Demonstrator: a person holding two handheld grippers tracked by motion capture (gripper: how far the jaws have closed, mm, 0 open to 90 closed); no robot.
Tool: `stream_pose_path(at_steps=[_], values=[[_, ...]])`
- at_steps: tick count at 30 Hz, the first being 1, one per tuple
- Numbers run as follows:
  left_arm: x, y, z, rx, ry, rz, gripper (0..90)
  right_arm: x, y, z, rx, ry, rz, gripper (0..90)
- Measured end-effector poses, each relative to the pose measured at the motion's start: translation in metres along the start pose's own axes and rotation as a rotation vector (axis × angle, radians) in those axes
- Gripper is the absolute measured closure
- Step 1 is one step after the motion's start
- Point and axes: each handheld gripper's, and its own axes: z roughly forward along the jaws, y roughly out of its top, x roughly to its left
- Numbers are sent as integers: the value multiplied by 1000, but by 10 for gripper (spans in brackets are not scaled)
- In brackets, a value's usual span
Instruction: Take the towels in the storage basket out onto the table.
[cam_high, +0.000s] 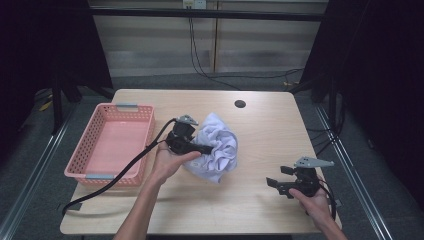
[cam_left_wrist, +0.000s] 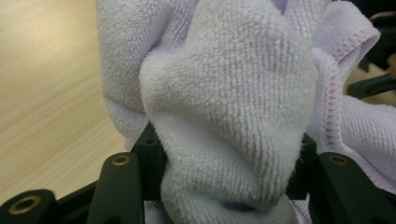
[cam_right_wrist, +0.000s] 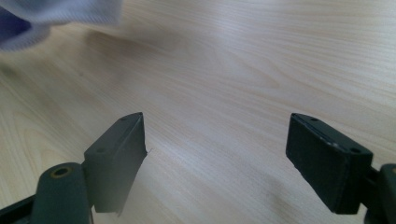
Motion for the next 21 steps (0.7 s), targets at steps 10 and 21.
stream_pose_path(at_steps=[10,21], values=[[1,-24,46,83,-8,7,428,0,0,0,0,2,-7,199],[2,-35,63,92,-25,5,212,3,-2,-1,4,8,-11,199]])
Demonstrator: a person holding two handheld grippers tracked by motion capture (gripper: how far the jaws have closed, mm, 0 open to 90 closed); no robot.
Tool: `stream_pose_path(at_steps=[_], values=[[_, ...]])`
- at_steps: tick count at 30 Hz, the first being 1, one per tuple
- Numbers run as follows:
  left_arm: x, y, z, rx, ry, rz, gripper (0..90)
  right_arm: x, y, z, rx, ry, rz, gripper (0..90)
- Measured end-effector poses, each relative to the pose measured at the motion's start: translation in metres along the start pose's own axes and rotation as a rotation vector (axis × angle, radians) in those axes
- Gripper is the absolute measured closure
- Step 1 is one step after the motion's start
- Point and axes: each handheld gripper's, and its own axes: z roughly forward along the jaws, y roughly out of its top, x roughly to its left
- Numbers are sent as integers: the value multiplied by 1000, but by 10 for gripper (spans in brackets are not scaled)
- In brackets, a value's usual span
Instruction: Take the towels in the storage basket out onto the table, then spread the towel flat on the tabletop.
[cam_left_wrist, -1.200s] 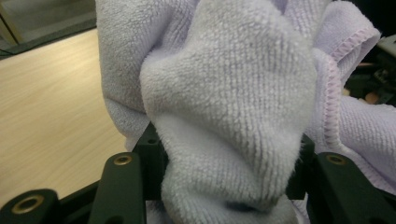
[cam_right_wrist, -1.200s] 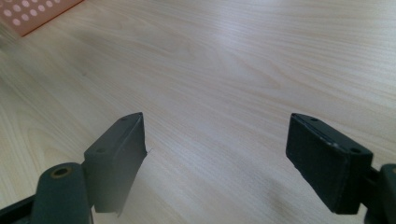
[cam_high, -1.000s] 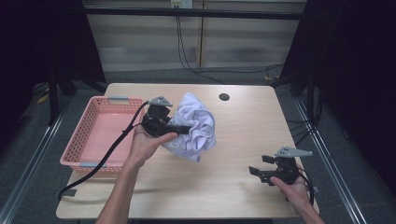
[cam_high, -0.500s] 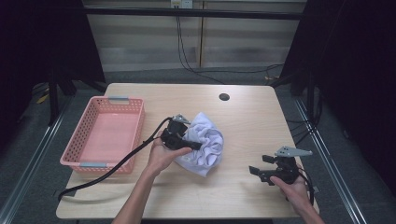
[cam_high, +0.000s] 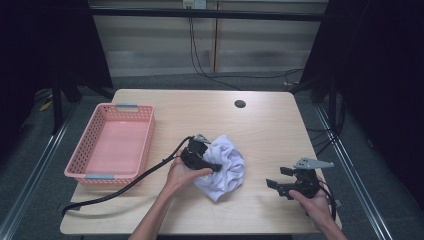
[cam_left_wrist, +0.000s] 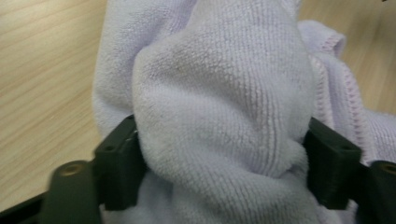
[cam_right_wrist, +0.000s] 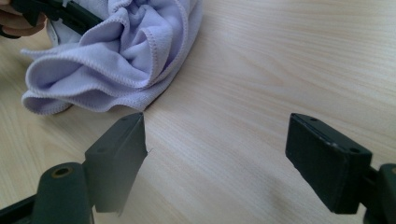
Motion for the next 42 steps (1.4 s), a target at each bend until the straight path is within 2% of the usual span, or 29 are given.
stream_pose_path(at_steps=[2,4,5,7,10,13,15,17,19,22,24,25,26,28,29,31,32,33,34,35,36,39,42], values=[[1,2,-3,-2,-13,14,169,1,0,0,3,3,-2,198],[2,4,-10,4,-7,23,165,1,0,1,2,5,-5,198],[1,4,-14,-14,6,25,162,2,0,1,4,6,-7,198],[-1,6,-23,-20,10,54,158,3,1,2,6,10,-10,197],[1,6,-39,-101,-16,31,196,6,2,6,10,18,-7,197],[-2,6,-53,-93,42,47,176,10,6,12,18,26,-15,198],[-5,2,-64,-130,10,49,321,15,11,15,16,38,-27,204],[-10,-5,-73,-130,43,41,323,21,15,18,16,50,-41,208],[-12,-16,-82,-141,30,38,387,27,19,20,20,70,-54,225],[-12,-37,-92,-135,43,23,439,33,22,25,26,91,-83,252],[-12,-50,-95,-119,68,9,456,35,27,30,23,106,-94,274],[-12,-55,-96,-121,68,-7,463,37,30,32,24,107,-98,284],[-13,-62,-98,-114,51,-29,473,38,32,34,22,109,-102,284],[-22,-72,-101,-109,73,-36,515,40,39,40,18,118,-101,291],[-24,-75,-103,-105,54,-37,521,42,42,43,16,118,-102,299],[-32,-79,-108,-116,70,-39,562,45,48,49,15,135,-110,327],[-34,-81,-109,-132,38,-54,564,47,51,53,18,138,-118,338],[-38,-82,-109,-149,25,-53,581,50,55,57,16,144,-122,357],[-45,-83,-106,-137,62,-25,594,52,58,61,18,153,-127,388],[-47,-82,-103,-126,42,-12,594,55,60,66,18,160,-140,416],[-48,-82,-100,-143,24,-8,594,57,62,71,20,161,-140,430],[-45,-76,-90,-156,24,-13,527,60,62,84,47,173,-149,455],[-41,-59,-81,-189,-3,-1,463,60,60,93,55,186,-143,449]])
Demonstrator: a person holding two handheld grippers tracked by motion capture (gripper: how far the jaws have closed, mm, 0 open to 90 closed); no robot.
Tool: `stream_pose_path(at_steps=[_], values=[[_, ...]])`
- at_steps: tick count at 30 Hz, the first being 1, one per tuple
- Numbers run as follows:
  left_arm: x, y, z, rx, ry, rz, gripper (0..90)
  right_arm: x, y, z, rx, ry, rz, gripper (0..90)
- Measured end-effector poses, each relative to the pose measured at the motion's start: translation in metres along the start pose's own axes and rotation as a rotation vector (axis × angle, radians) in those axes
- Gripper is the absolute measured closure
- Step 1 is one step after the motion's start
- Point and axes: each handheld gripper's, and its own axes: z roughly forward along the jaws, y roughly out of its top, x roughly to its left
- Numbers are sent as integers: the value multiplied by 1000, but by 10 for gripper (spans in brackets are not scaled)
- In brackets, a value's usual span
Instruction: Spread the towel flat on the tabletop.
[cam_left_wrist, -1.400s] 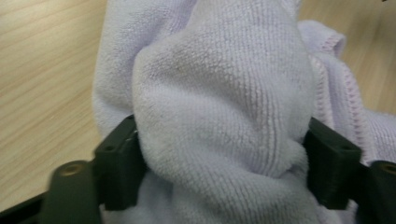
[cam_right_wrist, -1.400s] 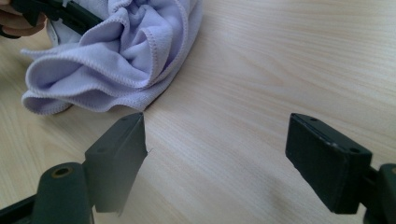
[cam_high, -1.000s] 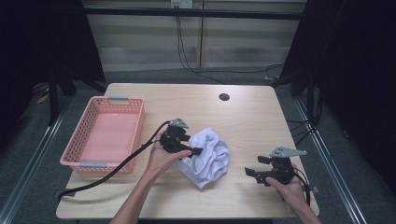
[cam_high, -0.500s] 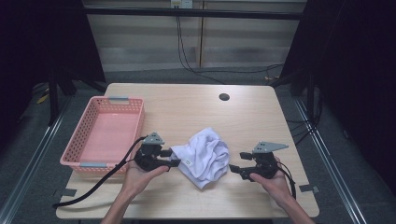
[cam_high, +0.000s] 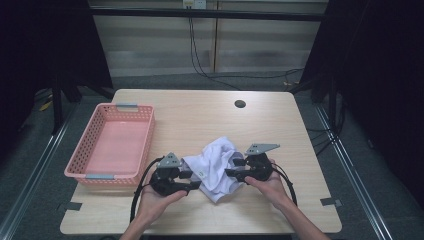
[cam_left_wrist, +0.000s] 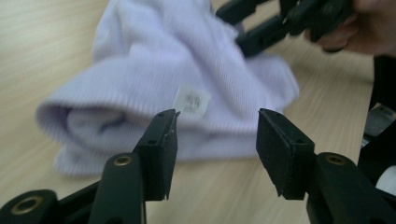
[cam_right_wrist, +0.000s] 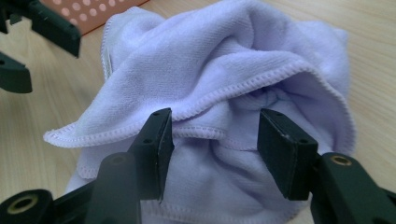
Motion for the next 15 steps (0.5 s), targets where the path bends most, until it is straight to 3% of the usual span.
stream_pose_path(at_steps=[4,7,8,10,13,15], values=[[2,13,30,21,-33,30,412,2,0,5,2,18,-9,449],[4,13,45,55,9,53,434,5,-3,9,19,26,-37,492],[7,13,47,50,10,47,470,6,-3,10,24,20,-44,513],[11,13,50,60,3,56,705,8,-4,12,20,-2,-54,558],[14,13,52,63,-3,52,844,8,-2,12,1,-13,-53,654],[15,16,50,56,-8,49,874,7,-1,10,-6,-15,-53,691]])
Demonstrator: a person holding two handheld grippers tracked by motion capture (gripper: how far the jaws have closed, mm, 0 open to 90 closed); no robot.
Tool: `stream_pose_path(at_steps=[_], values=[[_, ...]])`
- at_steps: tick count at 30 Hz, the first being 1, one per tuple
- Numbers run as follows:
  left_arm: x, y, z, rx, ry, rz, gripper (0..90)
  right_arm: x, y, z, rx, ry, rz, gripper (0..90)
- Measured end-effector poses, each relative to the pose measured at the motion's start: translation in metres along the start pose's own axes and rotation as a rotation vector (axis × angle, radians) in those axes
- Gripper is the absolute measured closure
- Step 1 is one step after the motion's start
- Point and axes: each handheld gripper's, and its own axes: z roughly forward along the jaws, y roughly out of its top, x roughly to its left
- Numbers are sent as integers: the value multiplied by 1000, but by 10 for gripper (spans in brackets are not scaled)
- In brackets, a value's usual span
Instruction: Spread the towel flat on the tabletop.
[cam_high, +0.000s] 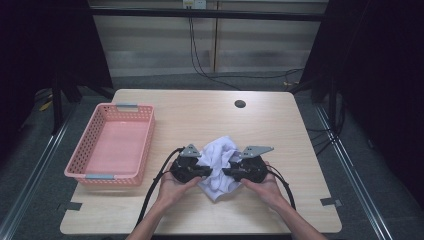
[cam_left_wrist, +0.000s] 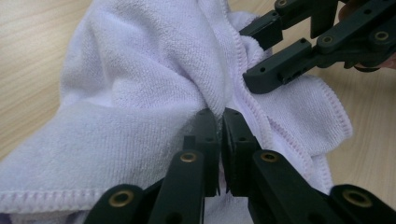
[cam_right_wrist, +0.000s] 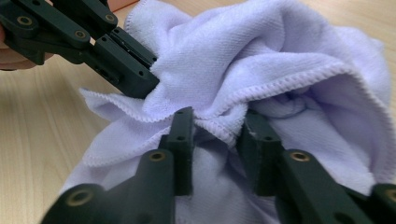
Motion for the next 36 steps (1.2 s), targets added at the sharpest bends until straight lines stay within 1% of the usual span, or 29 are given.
stream_pose_path(at_steps=[2,3,6,7,9,10,11,14,17,18,20,21,22,23,24,25,27,28,29,30,31,32,34,36], values=[[2,2,-5,-30,-2,-11,879,0,1,-3,-8,-1,0,744],[5,4,-10,-49,-10,-27,880,-1,1,-5,-14,0,5,755],[11,7,-21,-84,3,-46,882,-4,3,-11,-42,22,38,800],[12,9,-26,-98,14,-51,882,-5,3,-13,-49,28,56,811],[17,12,-36,-130,27,-63,883,-7,4,-18,-60,18,63,816],[19,13,-42,-155,32,-73,884,-9,4,-22,-67,16,70,820],[22,14,-48,-167,47,-87,884,-10,5,-26,-71,5,73,823],[27,15,-59,-178,73,-95,885,-18,7,-43,-93,-24,84,828],[31,17,-67,-186,84,-97,886,-26,12,-61,-133,-58,99,832],[32,17,-69,-194,81,-106,886,-31,15,-68,-152,-68,106,833],[33,20,-74,-200,91,-103,886,-38,21,-76,-165,-89,111,834],[33,22,-78,-213,90,-105,886,-41,24,-79,-170,-98,115,834],[34,24,-81,-228,93,-116,886,-44,29,-83,-174,-121,116,835],[35,26,-85,-237,103,-114,887,-46,34,-88,-179,-137,111,836],[35,27,-89,-248,109,-117,887,-48,38,-92,-191,-144,114,836],[35,29,-92,-254,106,-121,887,-51,42,-97,-206,-158,118,837],[35,32,-101,-263,123,-112,887,-56,48,-106,-220,-187,120,837],[36,33,-105,-275,112,-118,887,-60,51,-111,-228,-201,123,838],[37,35,-112,-285,127,-133,887,-62,54,-115,-230,-210,123,838],[37,37,-118,-282,152,-128,887,-65,58,-122,-234,-233,129,837],[37,37,-125,-285,155,-123,887,-68,61,-128,-236,-250,134,838],[37,37,-132,-298,165,-122,887,-69,63,-134,-243,-260,132,838],[39,35,-145,-311,187,-137,887,-72,65,-143,-247,-292,131,838],[42,33,-156,-323,208,-147,887,-78,65,-152,-259,-313,145,839]])
